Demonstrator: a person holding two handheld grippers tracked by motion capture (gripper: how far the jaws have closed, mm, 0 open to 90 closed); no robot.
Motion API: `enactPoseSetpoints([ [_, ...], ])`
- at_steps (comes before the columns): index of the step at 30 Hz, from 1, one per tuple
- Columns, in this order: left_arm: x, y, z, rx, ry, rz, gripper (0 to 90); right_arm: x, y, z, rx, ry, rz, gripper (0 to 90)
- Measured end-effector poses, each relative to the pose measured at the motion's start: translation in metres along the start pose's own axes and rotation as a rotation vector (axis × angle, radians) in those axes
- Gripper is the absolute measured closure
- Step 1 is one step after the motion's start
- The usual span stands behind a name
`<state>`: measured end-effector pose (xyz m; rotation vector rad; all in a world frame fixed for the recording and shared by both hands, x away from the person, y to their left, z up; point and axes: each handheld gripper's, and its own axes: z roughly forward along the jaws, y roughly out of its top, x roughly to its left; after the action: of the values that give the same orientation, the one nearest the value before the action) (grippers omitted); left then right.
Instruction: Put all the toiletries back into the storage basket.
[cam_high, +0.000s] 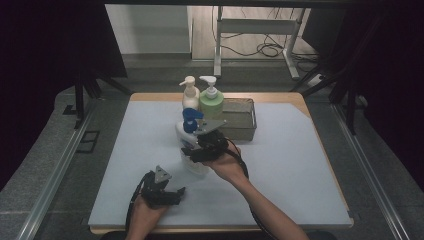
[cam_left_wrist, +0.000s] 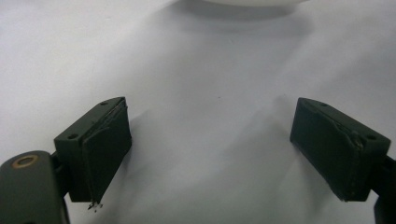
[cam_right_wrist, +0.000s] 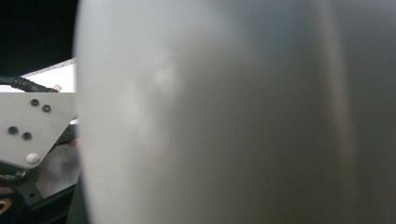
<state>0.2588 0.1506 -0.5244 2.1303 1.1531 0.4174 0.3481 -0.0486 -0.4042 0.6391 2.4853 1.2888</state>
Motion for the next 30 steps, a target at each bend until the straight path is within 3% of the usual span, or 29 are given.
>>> enactPoseSetpoints([
  [30,0.000,0.000,0.000,0.000,0.002,0.002,12.1,-0.037,-0.011,-0.049,-0.024,-0.093,0.048,37.6],
])
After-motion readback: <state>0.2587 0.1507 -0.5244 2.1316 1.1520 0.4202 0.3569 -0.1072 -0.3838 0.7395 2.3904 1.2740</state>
